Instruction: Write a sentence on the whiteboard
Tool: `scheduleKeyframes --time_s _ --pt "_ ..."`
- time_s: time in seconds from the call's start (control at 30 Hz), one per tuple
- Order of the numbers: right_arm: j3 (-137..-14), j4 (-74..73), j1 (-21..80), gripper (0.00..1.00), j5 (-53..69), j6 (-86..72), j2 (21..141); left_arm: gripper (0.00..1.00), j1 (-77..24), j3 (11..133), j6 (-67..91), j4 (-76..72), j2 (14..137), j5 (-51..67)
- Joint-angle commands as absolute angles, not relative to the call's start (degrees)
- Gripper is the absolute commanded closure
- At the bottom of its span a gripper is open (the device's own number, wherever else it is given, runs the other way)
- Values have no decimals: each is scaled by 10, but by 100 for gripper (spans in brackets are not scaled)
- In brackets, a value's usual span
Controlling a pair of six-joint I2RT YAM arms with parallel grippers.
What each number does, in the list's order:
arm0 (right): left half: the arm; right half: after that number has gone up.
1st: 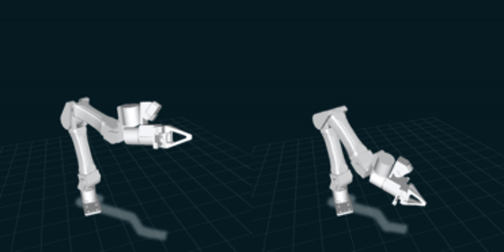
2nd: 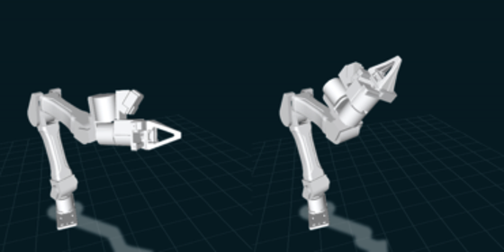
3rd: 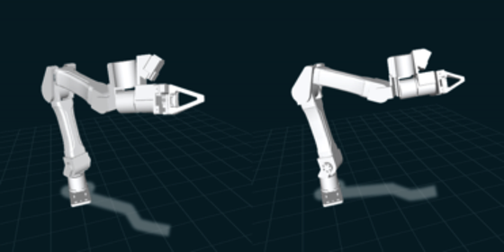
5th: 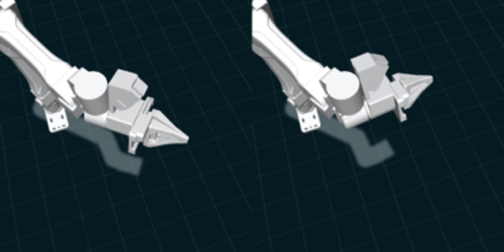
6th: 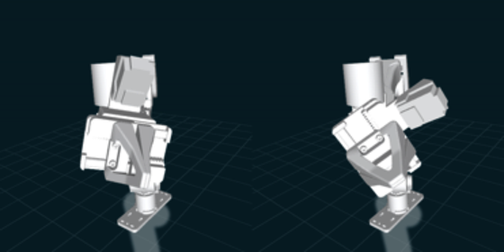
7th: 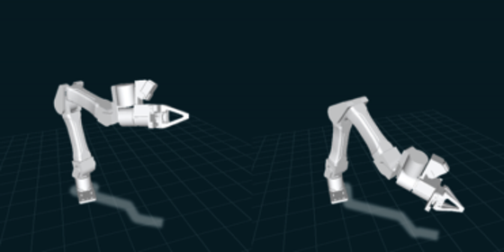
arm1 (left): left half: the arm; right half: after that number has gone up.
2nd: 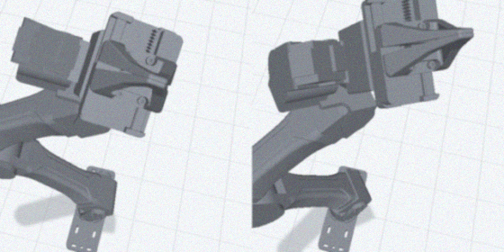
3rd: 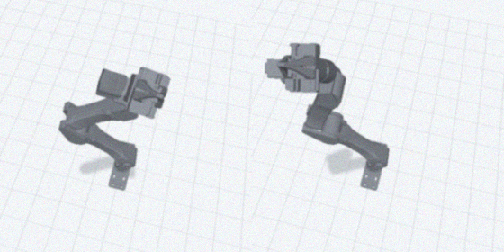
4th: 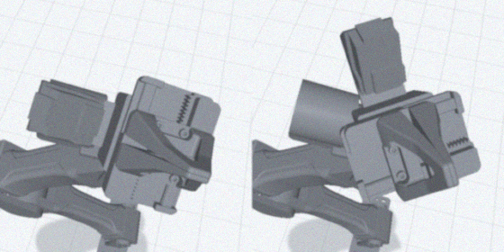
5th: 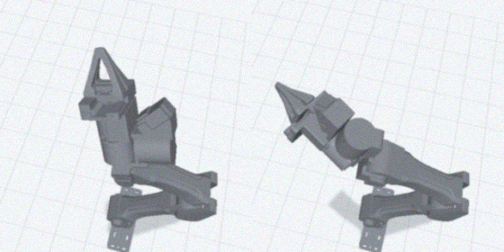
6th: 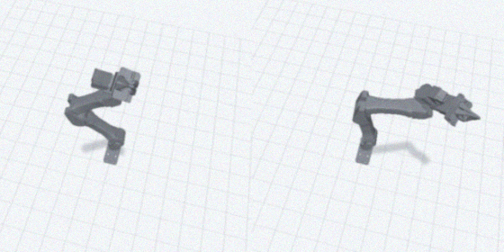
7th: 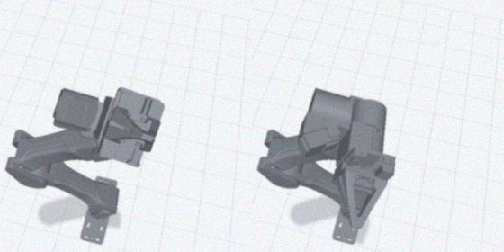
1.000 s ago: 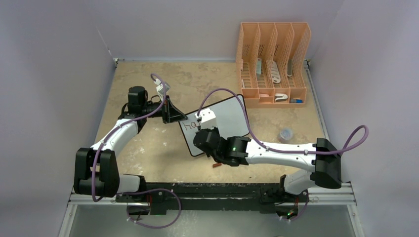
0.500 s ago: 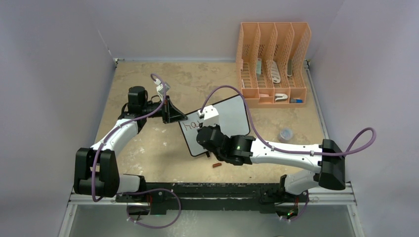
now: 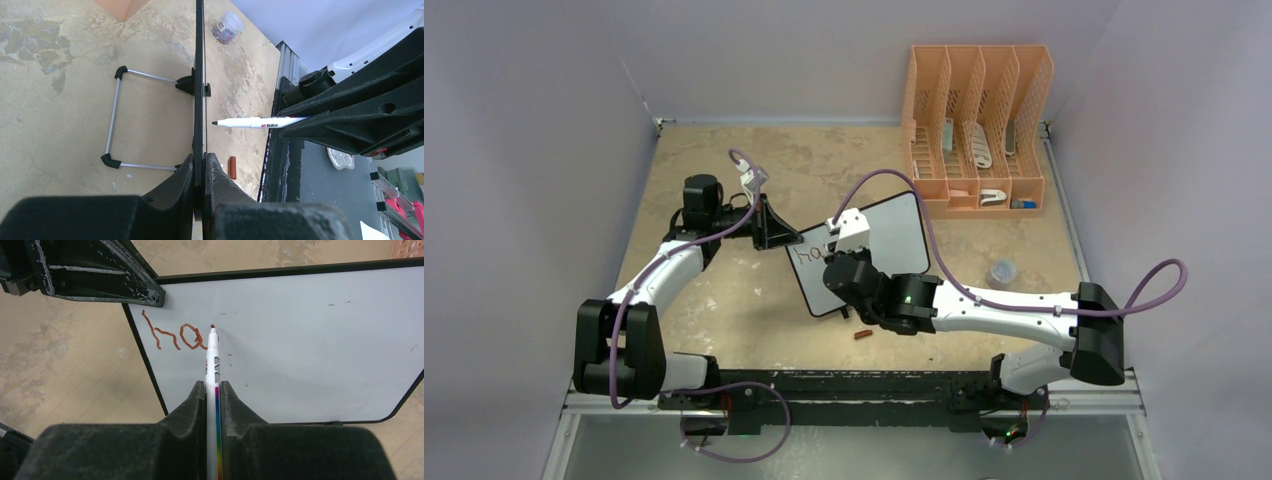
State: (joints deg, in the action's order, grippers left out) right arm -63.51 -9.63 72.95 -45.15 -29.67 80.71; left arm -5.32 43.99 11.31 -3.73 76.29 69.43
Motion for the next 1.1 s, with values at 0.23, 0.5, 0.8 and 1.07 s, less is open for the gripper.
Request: scheduleKeyframes --time_s 0.23,0.5,0.8,1.07 --pt "-636 -62 724 100 -473 -284 807 100 -67 446 98 -24 772 710" --pt "-641 -63 721 100 -459 -279 815 100 -67 446 98 -24 771 711" --pt "-643 -62 718 100 -452 -275 821 100 -67 446 98 -25 772 711" --pt "-642 -61 718 100 -448 -276 822 100 -67 446 98 -25 774 712"
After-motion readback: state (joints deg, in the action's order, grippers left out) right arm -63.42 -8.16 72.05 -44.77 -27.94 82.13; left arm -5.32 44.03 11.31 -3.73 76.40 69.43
